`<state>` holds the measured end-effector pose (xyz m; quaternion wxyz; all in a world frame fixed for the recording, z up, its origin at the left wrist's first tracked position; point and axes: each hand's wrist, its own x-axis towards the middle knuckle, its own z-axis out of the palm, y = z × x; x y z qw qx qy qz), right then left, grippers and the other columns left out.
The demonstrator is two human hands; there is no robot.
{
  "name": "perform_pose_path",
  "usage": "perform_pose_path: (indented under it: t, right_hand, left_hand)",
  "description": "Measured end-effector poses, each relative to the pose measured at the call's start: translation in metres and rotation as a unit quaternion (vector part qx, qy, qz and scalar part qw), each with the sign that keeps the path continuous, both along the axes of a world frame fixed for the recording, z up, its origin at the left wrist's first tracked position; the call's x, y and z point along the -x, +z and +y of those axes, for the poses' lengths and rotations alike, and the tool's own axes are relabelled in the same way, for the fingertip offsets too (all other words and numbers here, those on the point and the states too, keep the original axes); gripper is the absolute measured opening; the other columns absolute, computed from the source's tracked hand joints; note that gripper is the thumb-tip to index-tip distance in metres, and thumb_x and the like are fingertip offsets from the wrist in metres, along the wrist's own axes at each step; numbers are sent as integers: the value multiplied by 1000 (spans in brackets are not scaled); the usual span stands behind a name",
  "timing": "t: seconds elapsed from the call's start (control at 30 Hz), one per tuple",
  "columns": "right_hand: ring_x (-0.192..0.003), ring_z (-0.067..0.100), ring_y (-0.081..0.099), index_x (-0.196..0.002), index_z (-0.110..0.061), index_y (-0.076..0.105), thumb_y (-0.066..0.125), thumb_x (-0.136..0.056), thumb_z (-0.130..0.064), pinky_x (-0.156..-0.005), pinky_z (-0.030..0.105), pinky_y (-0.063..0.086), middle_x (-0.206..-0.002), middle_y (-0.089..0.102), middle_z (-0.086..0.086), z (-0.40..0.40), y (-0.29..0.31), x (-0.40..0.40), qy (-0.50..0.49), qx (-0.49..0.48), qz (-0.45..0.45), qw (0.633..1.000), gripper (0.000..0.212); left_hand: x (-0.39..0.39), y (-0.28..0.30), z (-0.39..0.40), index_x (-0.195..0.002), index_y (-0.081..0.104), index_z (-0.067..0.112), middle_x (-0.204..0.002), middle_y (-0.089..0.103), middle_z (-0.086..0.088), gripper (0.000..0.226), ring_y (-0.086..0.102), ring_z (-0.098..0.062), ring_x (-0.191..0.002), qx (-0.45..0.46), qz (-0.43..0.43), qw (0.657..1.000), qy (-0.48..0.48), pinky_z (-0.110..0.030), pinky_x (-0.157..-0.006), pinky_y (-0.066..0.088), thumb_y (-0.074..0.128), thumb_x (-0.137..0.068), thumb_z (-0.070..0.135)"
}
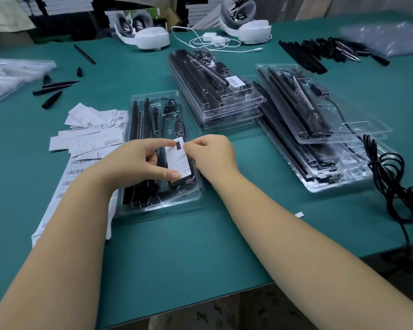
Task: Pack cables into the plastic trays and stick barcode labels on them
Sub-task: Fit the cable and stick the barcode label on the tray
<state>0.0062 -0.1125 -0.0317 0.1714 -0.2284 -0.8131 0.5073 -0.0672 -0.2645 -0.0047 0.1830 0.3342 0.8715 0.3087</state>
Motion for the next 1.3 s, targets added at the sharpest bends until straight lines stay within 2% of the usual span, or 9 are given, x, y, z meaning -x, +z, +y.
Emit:
perform_pose_path:
  t: [0.17, 0.43, 0.5, 0.57, 0.67, 0.8, 0.87, 1.17, 1.3]
  right_hand:
    - [-51, 16, 19, -47, -15, 26, 57, -80, -20, -46, 30, 16, -46, 21, 1, -3, 0, -2, -8, -43, 17, 999, 45]
    - [-54, 17, 26, -49, -15, 35, 53, -83, -17, -48, 33, 26, -47, 32, 3, -2, -1, -3, -3, -59, -8, 998, 39]
    - [-61, 16, 40, -73, -16, 64, 54, -86, -20, -55, 30, 38, -67, 58, 7, 0, -1, -2, 6, -54, -21, 998, 17]
    - [-73, 13, 54, -117, -17, 57, 54, -89, -24, -61, 27, 43, -96, 64, 3, 2, 0, -2, 13, -8, -37, 999, 29]
    - [-92, 24, 63, -124, -14, 53, 55, -90, -25, -81, 34, 51, -114, 61, 6, 6, 4, 0, 40, -10, -71, 997, 36]
    - [-53, 22, 50, -100, -2, 64, 52, -90, -23, -63, 28, 47, -68, 59, 10, 10, 10, 4, 55, -19, -143, 988, 27]
    - [-45, 19, 46, -100, -2, 65, 51, -92, -24, -59, 27, 46, -62, 57, 9, 11, 12, 5, 59, -22, -169, 984, 27]
    - [-24, 10, 41, -63, -9, 57, 40, -95, -43, -42, 20, 32, -30, 48, -2, 20, 15, -4, 127, -149, -221, 955, 50]
    - [-27, 12, 38, -61, -14, 58, 47, -90, -52, -36, 14, 30, -35, 51, -4, 28, 22, -12, 188, -89, -259, 943, 49]
  left_hand:
    - [-3, 1, 0, -123, 49, 50, -49, 36, 12, 84, 36, -2, -45, 5, -6, 1000, 1, -29, -57, 27, 74, -44, 65]
    - [-10, 3, 3, -131, 46, 47, -48, 36, 14, 94, 36, -3, -44, 39, 23, 999, 8, -29, -57, 26, 73, -43, 67]
    - [-11, 4, 4, -132, 45, 47, -54, 35, 12, 97, 37, -5, -47, 53, 38, 998, 10, -29, -57, 26, 74, -42, 68]
    - [-13, 4, 5, -133, 44, 48, -61, 34, 9, 100, 38, -7, -52, 64, 50, 997, 14, -29, -56, 27, 72, -40, 70]
    - [-14, 4, 6, -134, 43, 48, -65, 36, 8, 95, 41, -7, -57, 81, 68, 994, 14, -28, -56, 29, 77, -48, 68]
    - [-16, 4, 6, -138, 37, 50, -94, 52, 18, 98, 52, -6, -76, 97, 78, 992, 8, -22, -59, 33, 78, -51, 69]
    - [-17, 5, 7, -140, 34, 51, -111, 32, 31, 102, 53, -17, -92, 111, 89, 990, 4, -19, -62, 33, 76, -50, 72]
    - [-11, 2, 8, -136, 39, 51, -108, 30, 35, 101, 53, -16, -111, 93, 95, 991, 10, -11, -60, 29, 76, -45, 74]
    - [-9, 2, 8, -136, 38, 51, -108, 32, 34, 103, 53, -17, -94, 94, 104, 990, 7, -13, -59, 30, 73, -43, 78]
